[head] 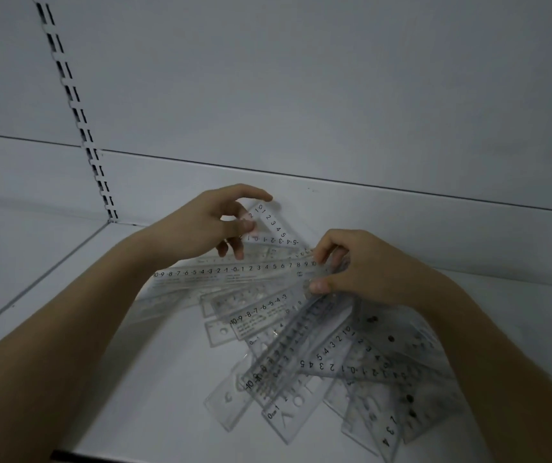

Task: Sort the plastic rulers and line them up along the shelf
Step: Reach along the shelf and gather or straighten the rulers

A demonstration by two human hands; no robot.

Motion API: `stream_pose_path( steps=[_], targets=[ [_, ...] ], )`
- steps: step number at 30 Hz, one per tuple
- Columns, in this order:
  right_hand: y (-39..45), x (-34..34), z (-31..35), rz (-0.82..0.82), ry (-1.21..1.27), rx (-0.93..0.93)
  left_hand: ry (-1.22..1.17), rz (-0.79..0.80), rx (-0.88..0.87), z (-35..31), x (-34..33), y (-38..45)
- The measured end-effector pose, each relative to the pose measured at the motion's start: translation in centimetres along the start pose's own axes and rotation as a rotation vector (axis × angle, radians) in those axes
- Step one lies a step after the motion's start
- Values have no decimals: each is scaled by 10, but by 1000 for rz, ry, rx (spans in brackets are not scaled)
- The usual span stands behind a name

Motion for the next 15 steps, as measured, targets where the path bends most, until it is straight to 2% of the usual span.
stream_pose_path(
  steps=[3, 10, 15],
  targets=[
    [-1, 7, -2, -35, 53, 20, -36, -4, 1, -1, 0, -1],
    [-10, 28, 0, 55, 128, 46, -51, -27, 10, 1, 4, 2],
    [-12, 38, -12, -72, 222, -14, -63, 8, 5, 1, -2, 2]
  ],
)
Point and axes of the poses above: each hand's wrist, its own y-axis towards the middle knuckle, its own x-axis out of the back of the hand, z = x × y, the point moved 4 cm from there along y, towards the middle knuckle, and after that the axes turned 2 degrees about x, right-handed, at the moved point
